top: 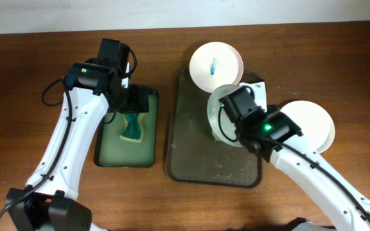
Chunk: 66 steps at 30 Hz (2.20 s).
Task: Clean dirty plates on tray and stack at the side
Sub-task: 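Lift the cleaned plate with the right gripper and stack it on the side plate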
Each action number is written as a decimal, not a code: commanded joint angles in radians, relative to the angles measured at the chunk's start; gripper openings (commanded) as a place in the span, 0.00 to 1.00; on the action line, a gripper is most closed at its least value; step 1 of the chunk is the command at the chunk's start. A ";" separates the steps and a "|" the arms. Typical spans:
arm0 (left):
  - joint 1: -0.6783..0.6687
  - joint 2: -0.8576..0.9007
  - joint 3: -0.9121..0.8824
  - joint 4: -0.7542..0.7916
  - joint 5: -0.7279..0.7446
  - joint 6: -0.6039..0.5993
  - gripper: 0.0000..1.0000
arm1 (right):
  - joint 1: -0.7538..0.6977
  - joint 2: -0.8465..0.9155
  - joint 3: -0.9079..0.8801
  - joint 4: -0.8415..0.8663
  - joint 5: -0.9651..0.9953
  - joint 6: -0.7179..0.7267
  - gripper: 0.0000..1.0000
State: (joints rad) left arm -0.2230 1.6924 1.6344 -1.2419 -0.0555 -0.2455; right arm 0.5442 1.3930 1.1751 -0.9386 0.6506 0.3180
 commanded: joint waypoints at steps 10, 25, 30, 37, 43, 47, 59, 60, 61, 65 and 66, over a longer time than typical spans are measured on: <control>0.001 -0.006 0.007 -0.002 0.008 0.008 1.00 | 0.056 -0.024 0.007 -0.077 0.193 0.013 0.04; 0.001 -0.006 0.007 -0.002 0.008 0.008 0.99 | 0.229 -0.024 0.009 -0.049 0.447 -0.033 0.04; 0.001 -0.006 0.007 -0.002 0.008 0.008 1.00 | 0.231 -0.024 0.009 -0.049 0.461 -0.033 0.04; 0.001 -0.006 0.007 -0.002 0.008 0.008 1.00 | 0.231 -0.024 0.009 -0.056 0.461 -0.033 0.04; 0.001 -0.006 0.007 -0.002 0.008 0.008 1.00 | 0.231 -0.024 0.009 -0.053 0.460 -0.033 0.04; 0.001 -0.006 0.007 -0.002 0.008 0.008 1.00 | 0.231 -0.024 0.009 -0.052 0.460 -0.032 0.04; 0.001 -0.006 0.007 -0.001 0.008 0.008 0.99 | 0.231 -0.024 0.009 -0.052 0.460 -0.032 0.04; 0.001 -0.006 0.007 -0.001 0.008 0.008 0.99 | 0.231 -0.024 0.009 -0.048 0.460 -0.032 0.04; 0.001 -0.006 0.007 -0.002 0.008 0.008 0.99 | 0.231 -0.024 0.009 -0.046 0.460 -0.032 0.04; 0.001 -0.006 0.007 -0.002 0.008 0.008 0.99 | 0.231 -0.024 0.009 -0.045 0.460 -0.032 0.04; 0.001 -0.006 0.007 -0.002 0.008 0.008 0.99 | 0.231 -0.024 0.009 -0.045 0.460 -0.032 0.04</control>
State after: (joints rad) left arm -0.2230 1.6924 1.6344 -1.2423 -0.0555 -0.2455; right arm 0.7670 1.3918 1.1751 -0.9878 1.0760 0.2798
